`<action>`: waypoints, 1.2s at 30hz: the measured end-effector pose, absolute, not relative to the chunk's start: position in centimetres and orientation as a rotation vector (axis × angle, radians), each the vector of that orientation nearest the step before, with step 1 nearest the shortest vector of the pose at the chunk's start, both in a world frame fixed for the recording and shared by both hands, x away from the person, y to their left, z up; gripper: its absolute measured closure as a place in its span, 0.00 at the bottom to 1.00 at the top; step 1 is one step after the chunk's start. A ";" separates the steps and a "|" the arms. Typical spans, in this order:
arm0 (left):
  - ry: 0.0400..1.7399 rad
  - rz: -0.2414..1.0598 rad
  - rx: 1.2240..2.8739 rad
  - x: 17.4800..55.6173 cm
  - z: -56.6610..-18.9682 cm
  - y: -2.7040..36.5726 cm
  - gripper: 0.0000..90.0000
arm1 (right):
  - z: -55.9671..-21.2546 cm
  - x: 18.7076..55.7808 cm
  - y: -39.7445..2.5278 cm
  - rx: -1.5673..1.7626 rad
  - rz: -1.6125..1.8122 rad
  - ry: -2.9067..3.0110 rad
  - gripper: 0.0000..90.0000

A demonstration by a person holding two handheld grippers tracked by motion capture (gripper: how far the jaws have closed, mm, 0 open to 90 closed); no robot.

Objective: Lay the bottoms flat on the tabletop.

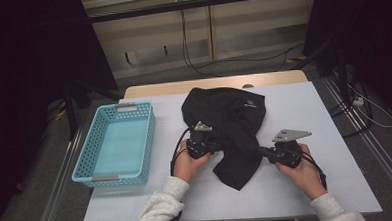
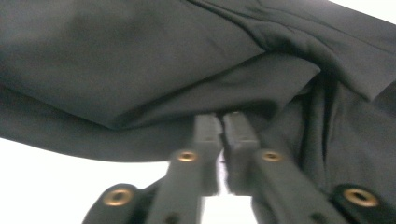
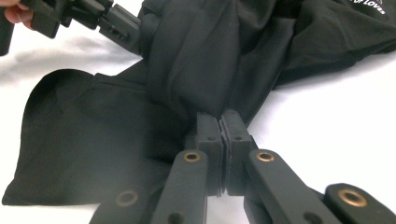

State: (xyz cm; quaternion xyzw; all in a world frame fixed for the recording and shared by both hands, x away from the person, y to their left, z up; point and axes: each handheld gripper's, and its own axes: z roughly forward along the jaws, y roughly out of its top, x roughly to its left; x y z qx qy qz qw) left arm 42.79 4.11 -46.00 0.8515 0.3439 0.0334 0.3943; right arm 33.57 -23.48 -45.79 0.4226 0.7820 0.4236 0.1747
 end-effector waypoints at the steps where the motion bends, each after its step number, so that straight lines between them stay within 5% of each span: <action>1: 0.872 0.085 2.160 42.8 -46.0 4.1 1.00 | -45.8 33.6 -23.5 1.198 1.200 2.216 0.98; 14: 0.935 0.080 2.089 43.0 -44.3 8.0 0.99 | -45.8 34.0 -25.1 1.251 1.177 2.163 0.98; 18: 0.834 0.120 2.103 42.7 -44.5 6.6 0.66 | -45.9 34.2 -25.2 1.268 1.172 2.160 0.97; 26: 0.719 0.155 2.154 42.8 -46.1 3.7 0.51 | -46.1 34.0 -24.6 1.243 1.175 2.181 0.98; 29: 0.735 0.167 2.161 42.8 -46.5 3.2 0.57 | -46.1 33.9 -24.5 1.248 1.175 2.177 0.98; 33: 0.807 0.107 2.197 42.8 -46.1 3.3 0.94 | -46.3 33.9 -24.3 1.244 1.170 2.191 0.98; 36: 0.865 0.060 2.188 42.9 -45.8 3.7 0.97 | -46.5 33.9 -24.1 1.243 1.171 2.196 0.99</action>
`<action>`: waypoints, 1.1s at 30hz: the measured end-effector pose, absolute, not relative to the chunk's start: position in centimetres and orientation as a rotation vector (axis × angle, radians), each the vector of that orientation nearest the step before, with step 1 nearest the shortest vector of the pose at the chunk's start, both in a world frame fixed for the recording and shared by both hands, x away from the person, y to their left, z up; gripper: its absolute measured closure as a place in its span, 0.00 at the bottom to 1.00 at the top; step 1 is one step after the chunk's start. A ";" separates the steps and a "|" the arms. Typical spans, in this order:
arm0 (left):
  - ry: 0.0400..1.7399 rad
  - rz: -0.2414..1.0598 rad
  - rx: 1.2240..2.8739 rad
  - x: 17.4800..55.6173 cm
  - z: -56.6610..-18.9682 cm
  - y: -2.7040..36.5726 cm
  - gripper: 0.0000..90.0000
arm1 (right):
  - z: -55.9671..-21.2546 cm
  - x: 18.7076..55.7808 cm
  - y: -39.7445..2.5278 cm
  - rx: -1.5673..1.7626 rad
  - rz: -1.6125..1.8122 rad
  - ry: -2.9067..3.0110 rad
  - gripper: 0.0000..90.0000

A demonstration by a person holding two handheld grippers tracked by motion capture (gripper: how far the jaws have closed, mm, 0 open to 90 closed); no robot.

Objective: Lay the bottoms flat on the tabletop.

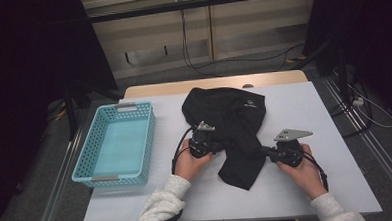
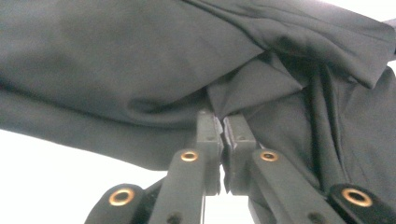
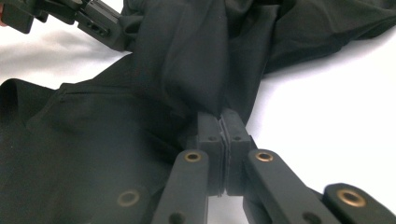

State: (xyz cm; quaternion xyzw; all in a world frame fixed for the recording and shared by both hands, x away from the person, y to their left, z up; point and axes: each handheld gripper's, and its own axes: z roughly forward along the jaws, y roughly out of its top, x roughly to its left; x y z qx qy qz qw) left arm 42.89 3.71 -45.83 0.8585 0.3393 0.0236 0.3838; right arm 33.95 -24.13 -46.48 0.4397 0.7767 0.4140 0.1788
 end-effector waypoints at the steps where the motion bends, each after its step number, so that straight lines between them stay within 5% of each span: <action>1: 0.876 0.070 2.184 42.9 -45.7 3.9 0.97 | -46.5 34.0 -24.1 1.245 1.173 2.195 0.99; 15: 1.034 0.151 2.015 43.3 -41.8 11.4 0.98 | -45.6 34.1 -24.1 1.227 1.255 2.170 0.97; 20: 1.089 0.221 1.989 43.6 -41.3 13.0 0.98 | -45.0 33.9 -23.9 1.218 1.275 2.153 0.79; 33: 1.134 0.257 1.976 43.9 -41.6 13.7 0.98 | -46.2 34.1 -23.1 1.245 1.216 2.227 0.70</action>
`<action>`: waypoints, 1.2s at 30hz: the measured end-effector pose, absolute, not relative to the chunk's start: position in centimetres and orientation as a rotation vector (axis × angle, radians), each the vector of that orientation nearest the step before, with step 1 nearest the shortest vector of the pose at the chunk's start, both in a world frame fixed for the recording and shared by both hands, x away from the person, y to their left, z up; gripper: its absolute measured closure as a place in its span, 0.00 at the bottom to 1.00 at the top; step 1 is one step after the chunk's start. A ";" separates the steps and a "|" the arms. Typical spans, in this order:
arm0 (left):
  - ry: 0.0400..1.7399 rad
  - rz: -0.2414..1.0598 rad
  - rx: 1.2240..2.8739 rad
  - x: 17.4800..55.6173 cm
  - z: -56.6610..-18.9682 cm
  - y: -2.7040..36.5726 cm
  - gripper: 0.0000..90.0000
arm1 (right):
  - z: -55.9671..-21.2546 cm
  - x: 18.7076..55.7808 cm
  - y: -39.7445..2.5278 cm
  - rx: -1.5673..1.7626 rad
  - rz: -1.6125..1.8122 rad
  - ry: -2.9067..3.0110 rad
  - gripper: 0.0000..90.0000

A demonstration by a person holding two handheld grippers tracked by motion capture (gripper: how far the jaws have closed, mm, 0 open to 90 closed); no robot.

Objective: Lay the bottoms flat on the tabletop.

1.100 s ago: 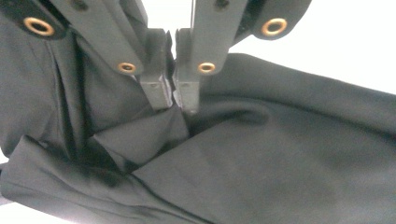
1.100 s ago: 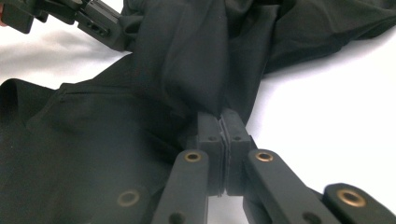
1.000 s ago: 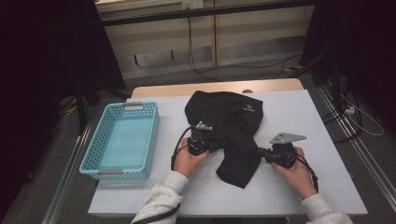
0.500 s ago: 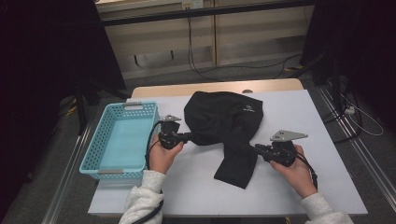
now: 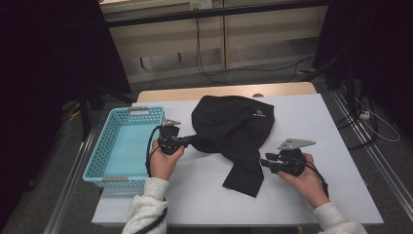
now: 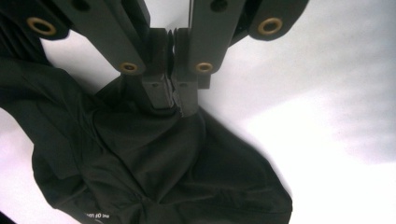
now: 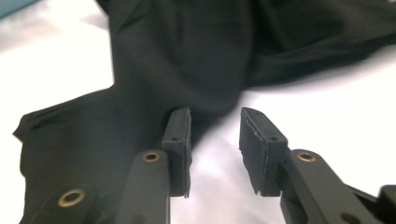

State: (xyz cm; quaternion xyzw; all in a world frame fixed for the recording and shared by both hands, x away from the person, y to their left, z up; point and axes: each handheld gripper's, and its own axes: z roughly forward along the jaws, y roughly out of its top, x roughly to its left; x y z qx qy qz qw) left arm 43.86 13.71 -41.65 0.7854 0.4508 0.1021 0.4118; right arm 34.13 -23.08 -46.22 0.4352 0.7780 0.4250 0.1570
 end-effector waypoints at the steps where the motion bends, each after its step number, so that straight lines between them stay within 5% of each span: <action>1: 1.133 0.257 1.983 43.9 -41.7 13.7 0.98 | -46.4 34.1 -22.7 1.240 1.207 2.244 0.68; 5: 1.134 0.246 1.985 43.7 -41.8 13.7 0.97 | -47.2 34.1 -21.1 1.201 1.164 2.306 0.72; 9: 1.133 0.244 1.997 43.6 -42.0 13.7 0.97 | -47.2 34.1 -20.9 1.183 1.189 2.328 0.99; 21: 1.169 0.269 1.948 43.8 -41.7 14.5 0.98 | -43.8 33.8 -24.7 1.196 1.284 2.173 1.00; 28: 1.163 0.269 1.973 43.8 -42.2 14.2 0.96 | -44.8 33.9 -23.1 1.157 1.245 2.239 1.00; 34: 1.147 0.233 1.986 43.4 -42.4 13.8 0.70 | -45.3 34.0 -22.4 1.147 1.162 2.236 0.89; 36: 1.140 0.241 1.983 43.2 -42.4 13.6 0.54 | -45.1 33.8 -22.5 1.151 1.162 2.218 0.84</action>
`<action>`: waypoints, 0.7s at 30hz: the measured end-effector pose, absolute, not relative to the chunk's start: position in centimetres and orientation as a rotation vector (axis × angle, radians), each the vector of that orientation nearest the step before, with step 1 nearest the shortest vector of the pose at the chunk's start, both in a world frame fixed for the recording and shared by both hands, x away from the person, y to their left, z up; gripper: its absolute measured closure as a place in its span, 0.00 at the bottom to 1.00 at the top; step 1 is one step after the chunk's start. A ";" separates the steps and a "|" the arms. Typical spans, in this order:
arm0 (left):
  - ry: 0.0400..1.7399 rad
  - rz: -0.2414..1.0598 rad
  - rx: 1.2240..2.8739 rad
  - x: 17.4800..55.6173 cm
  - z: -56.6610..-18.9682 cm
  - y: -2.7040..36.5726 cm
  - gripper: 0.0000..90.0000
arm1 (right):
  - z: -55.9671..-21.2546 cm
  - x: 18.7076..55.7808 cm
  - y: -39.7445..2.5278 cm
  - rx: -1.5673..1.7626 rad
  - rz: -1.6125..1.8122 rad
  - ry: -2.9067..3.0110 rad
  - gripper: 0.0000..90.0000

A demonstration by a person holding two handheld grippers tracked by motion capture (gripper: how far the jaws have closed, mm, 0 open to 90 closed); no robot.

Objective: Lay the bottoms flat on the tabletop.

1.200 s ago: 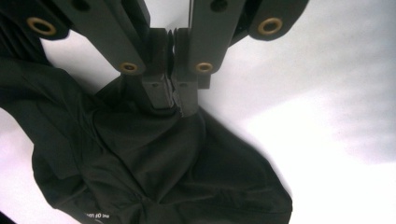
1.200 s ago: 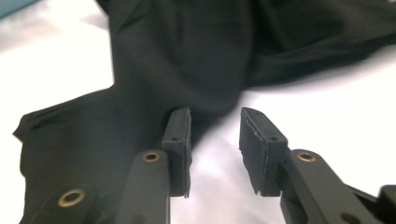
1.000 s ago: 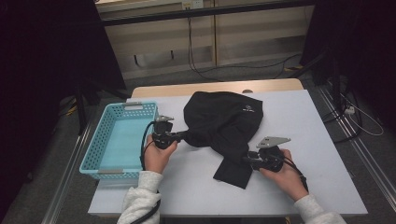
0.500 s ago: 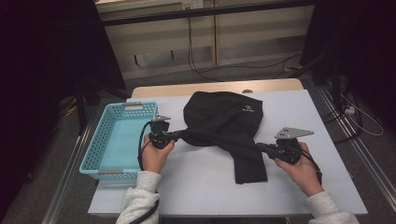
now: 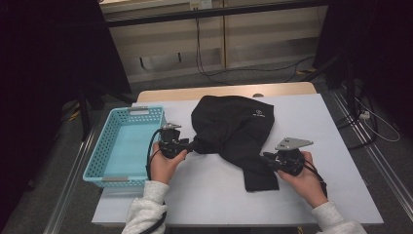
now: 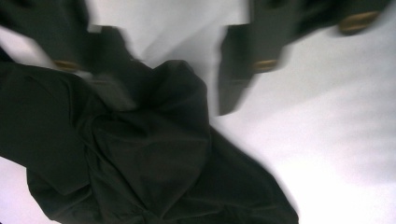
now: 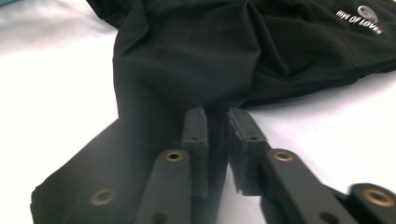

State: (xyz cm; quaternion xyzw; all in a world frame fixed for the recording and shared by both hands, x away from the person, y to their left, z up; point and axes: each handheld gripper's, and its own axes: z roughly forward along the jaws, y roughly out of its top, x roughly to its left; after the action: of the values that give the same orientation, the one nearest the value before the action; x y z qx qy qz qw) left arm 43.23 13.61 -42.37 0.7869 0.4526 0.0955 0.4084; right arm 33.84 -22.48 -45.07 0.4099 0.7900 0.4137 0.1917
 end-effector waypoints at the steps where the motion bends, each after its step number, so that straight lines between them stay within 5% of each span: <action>1: 1.128 0.235 1.994 43.2 -42.3 13.6 0.49 | -44.9 33.7 -22.5 1.152 1.163 2.209 0.80; 6: 1.120 0.251 2.015 42.9 -42.6 13.1 0.31 | -44.2 33.0 -21.4 1.094 1.203 2.243 0.82; 9: 1.105 0.268 2.037 42.7 -42.6 12.8 0.26 | -44.8 32.2 -19.4 1.013 1.239 2.379 0.95; 16: 1.089 0.270 2.041 42.4 -42.6 12.1 0.25 | -46.8 31.9 -16.6 0.950 1.169 2.472 0.84; 20: 1.087 0.270 2.045 42.4 -42.7 12.0 0.25 | -46.7 31.8 -16.2 0.918 1.122 2.467 0.89; 21: 1.083 0.269 2.050 42.4 -42.8 12.0 0.25 | -46.7 31.9 -16.3 0.904 1.108 2.470 0.99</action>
State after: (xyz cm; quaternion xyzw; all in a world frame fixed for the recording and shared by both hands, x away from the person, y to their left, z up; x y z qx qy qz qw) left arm 42.43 12.00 -42.76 0.8076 0.4267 0.1062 0.3931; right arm 31.91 -16.27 -46.68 0.3133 0.8566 0.3843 0.1431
